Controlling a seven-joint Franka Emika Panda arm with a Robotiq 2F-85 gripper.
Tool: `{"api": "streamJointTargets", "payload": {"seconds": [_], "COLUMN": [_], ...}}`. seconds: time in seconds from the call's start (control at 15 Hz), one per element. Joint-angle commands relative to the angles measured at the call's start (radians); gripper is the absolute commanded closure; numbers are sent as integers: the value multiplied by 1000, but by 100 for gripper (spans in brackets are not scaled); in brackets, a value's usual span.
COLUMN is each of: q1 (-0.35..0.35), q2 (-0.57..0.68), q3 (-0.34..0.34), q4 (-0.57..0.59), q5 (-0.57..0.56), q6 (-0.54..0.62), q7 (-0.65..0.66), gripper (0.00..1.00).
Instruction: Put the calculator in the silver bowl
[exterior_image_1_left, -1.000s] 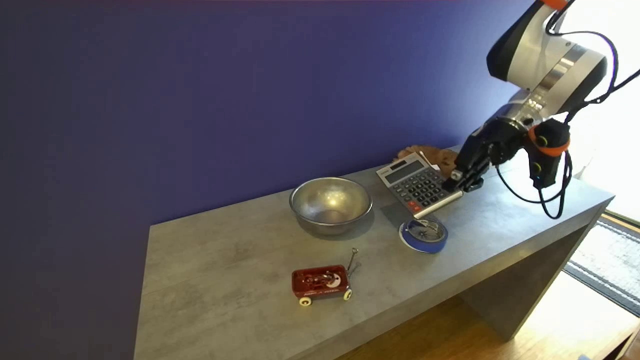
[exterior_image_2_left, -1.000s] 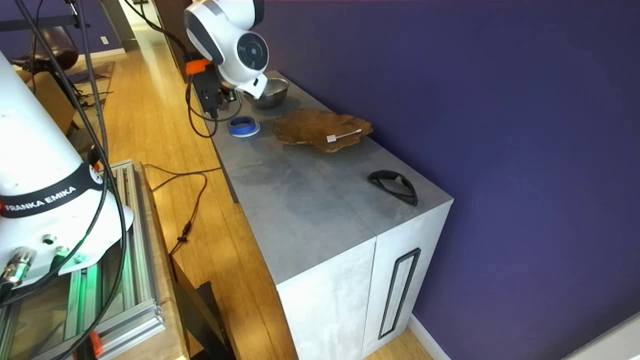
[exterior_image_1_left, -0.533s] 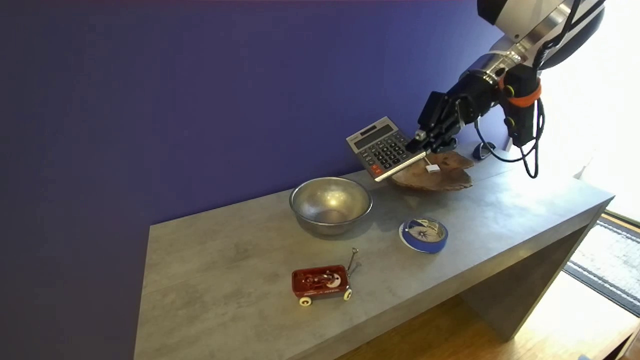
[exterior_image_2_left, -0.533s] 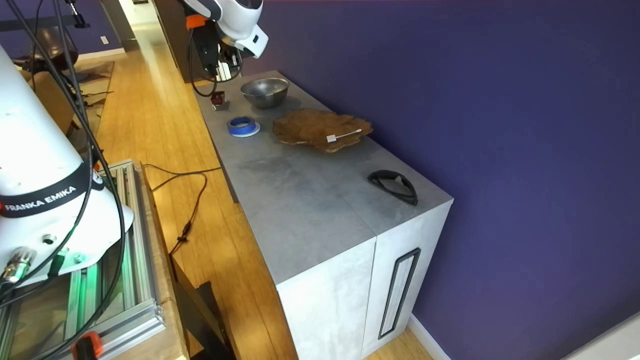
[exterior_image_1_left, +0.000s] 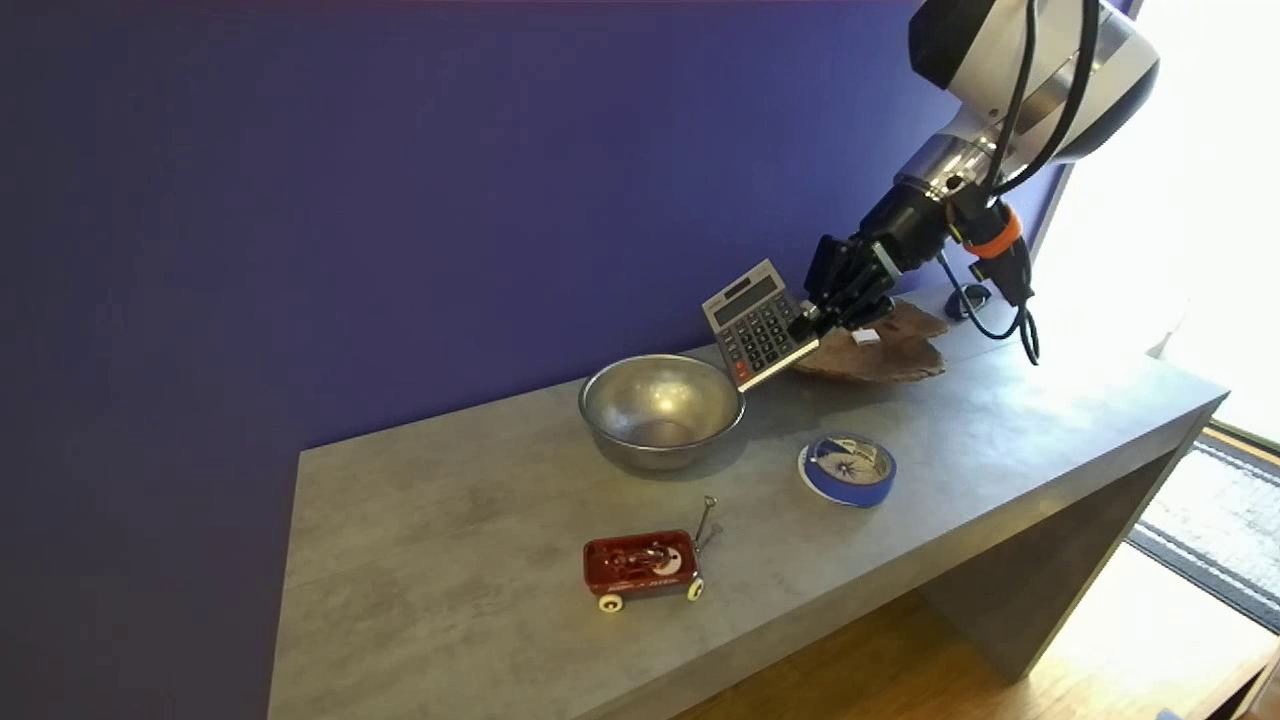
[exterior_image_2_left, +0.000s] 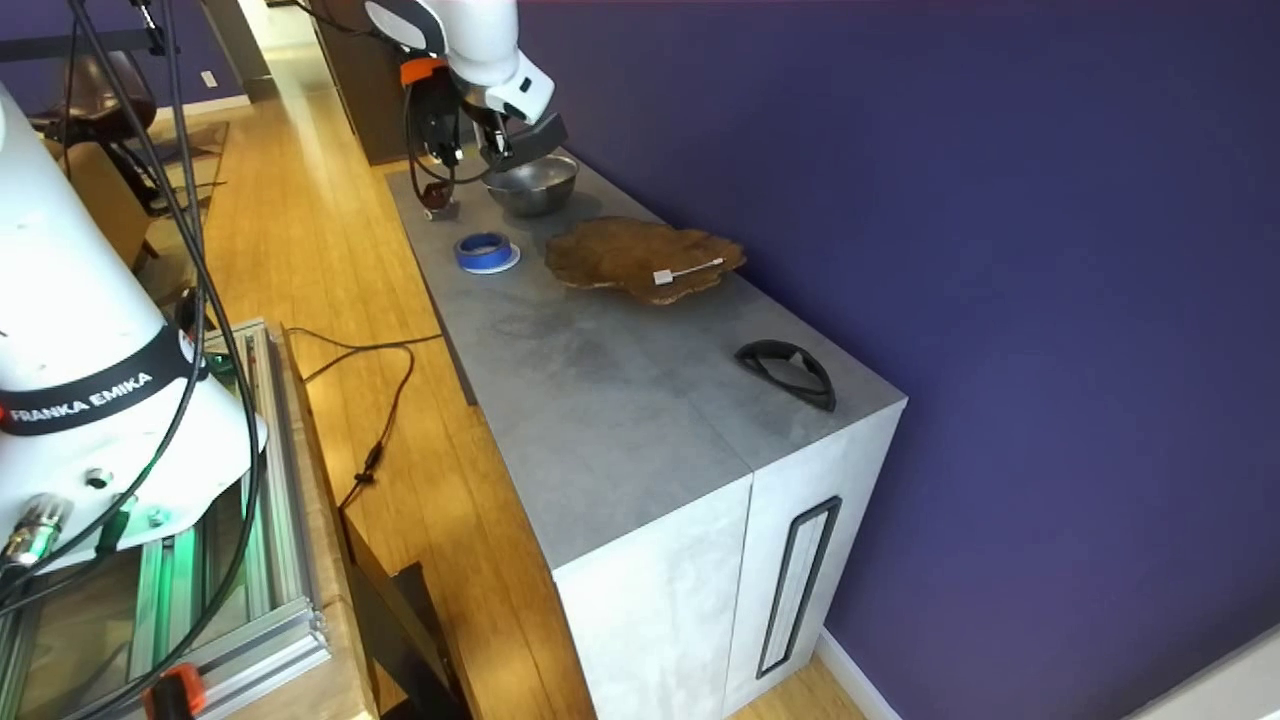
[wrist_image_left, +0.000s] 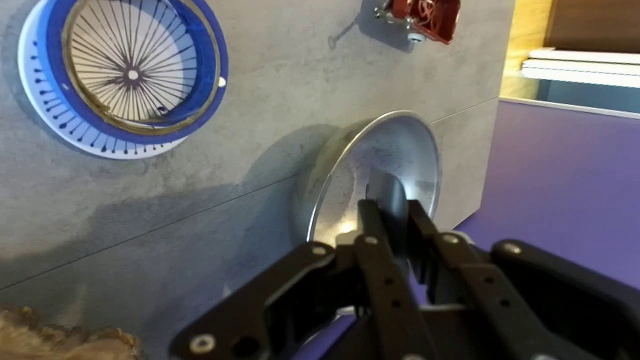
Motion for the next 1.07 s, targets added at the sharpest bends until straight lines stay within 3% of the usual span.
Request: {"api": "streamJointTargets", "payload": {"seconds": [0.0,0.2,0.27,0.33,0.4,0.47,0.53,0.73,0.93,1.0], "q1": [48,76,65,32,31,28,25,34,58,101], "q2": [51,66,60,60,60,61,61,63,54,50], "q3": [28,29,41,69,76,81,82,66,30,-20], "q4": [76,101,118,86,92,91,87,116,141,158], "q5": [-173,-406,-437,-376,-392,-391,-391,-482,-719,-785], "q6": [83,67,51,65,65,64,64,37,-32,-77], "q7": [188,412,438,363,385,384,382,484,709,781], "gripper": [96,96,96,96,84,84,96,96,96,96]}}
